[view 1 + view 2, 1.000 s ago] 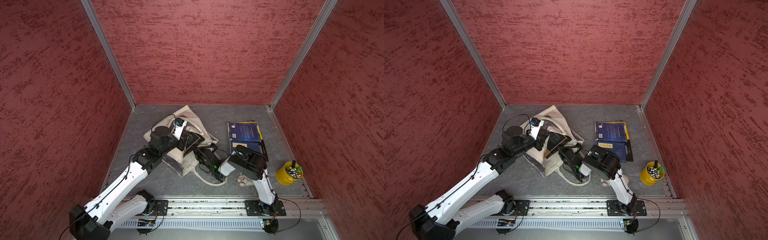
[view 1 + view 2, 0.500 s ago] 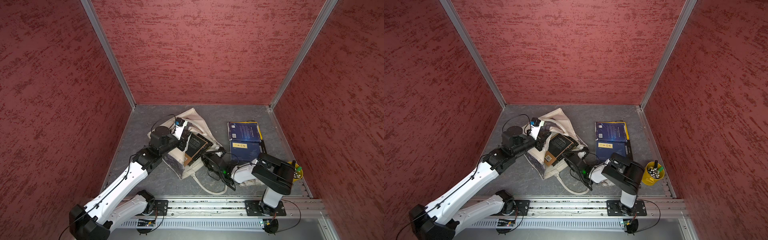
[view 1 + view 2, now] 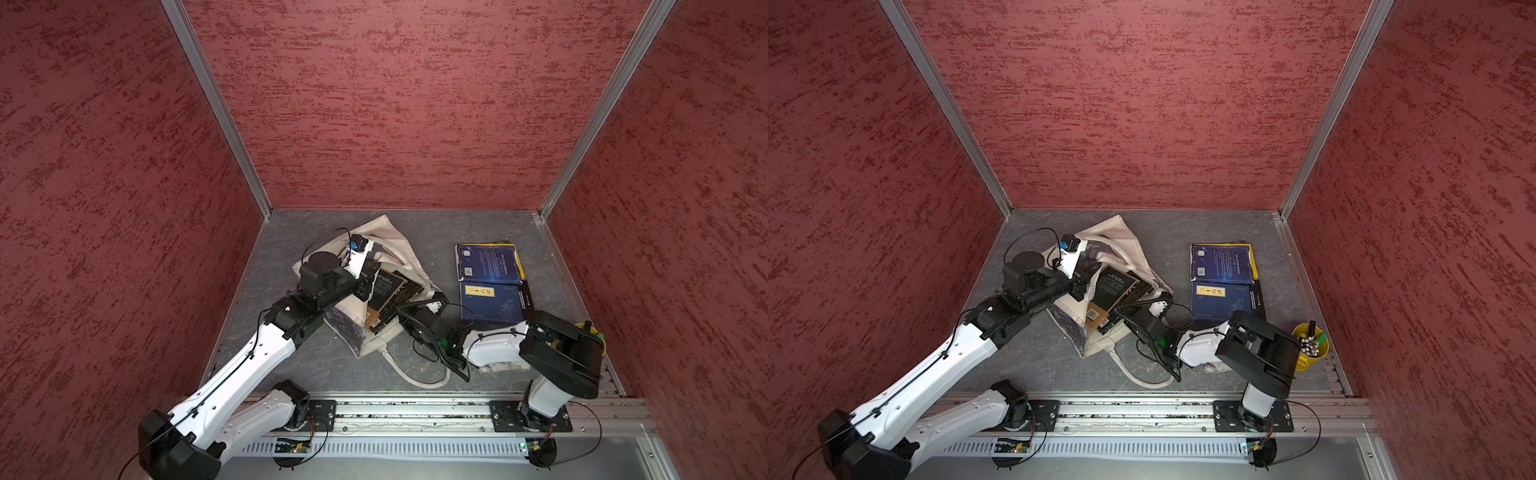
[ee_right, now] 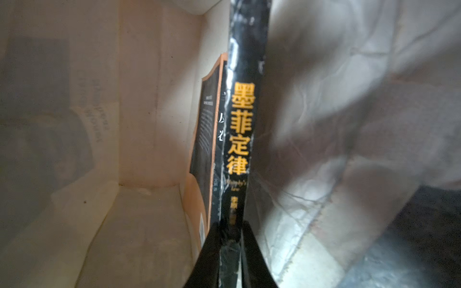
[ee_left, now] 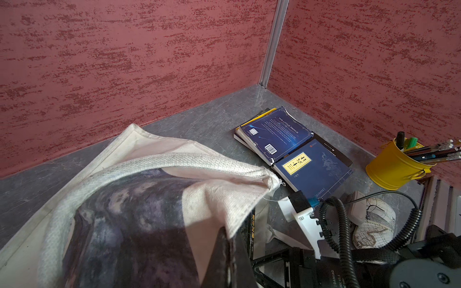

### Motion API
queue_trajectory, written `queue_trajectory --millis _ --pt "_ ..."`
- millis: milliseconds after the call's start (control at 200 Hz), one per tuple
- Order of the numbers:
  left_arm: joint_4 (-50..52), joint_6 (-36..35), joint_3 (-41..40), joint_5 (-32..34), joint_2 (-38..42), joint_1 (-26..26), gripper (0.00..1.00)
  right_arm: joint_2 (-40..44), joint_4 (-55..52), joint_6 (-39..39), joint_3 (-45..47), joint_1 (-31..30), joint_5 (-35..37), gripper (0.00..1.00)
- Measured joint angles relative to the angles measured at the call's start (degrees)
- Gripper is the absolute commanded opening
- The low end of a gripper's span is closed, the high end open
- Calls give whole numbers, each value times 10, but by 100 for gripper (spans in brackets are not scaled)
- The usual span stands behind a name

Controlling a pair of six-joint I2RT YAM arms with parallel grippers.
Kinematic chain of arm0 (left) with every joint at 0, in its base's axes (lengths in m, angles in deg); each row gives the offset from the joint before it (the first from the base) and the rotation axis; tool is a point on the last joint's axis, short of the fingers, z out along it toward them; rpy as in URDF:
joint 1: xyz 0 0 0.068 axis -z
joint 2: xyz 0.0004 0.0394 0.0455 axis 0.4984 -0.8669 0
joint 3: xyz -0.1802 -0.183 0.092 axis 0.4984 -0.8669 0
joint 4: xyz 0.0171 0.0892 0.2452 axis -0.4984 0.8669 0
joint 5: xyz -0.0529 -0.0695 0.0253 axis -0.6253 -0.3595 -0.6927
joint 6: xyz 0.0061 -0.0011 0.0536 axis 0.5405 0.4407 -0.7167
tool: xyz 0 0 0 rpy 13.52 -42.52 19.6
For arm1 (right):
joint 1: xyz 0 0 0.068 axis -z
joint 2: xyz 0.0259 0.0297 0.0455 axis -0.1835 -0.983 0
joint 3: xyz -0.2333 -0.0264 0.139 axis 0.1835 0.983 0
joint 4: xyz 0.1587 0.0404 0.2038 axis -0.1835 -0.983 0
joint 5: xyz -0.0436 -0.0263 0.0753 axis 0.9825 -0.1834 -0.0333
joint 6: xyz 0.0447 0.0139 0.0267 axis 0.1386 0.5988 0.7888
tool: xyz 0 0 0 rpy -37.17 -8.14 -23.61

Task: Take out the books from the canvas bag
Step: Pick up the book from the canvas bag.

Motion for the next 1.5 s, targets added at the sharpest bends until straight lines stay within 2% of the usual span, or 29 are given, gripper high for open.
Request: queue_trajectory --millis 70,225,491,646,767,1057,1242,1498 --pt "0 0 0 1 0 0 0 -12 9 0 0 0 -5 39" --pt "0 0 0 1 0 0 0 -28 23 -5 -4 0 -7 47" --pt "4 0 0 1 -2 0 0 -78 63 9 -15 0 -11 48" --pt "4 0 0 1 -3 0 0 -118 114 22 -17 0 -11 45" --pt "4 0 0 1 -3 0 0 -128 136 16 -17 0 -5 40" --pt "4 0 0 1 -3 0 0 -170 196 20 -23 12 -11 0" --pt "4 0 0 2 -3 0 0 -132 173 3 -15 12 -19 0" --pt "3 0 0 3 -3 1 0 29 -57 -101 -75 13 -23 0"
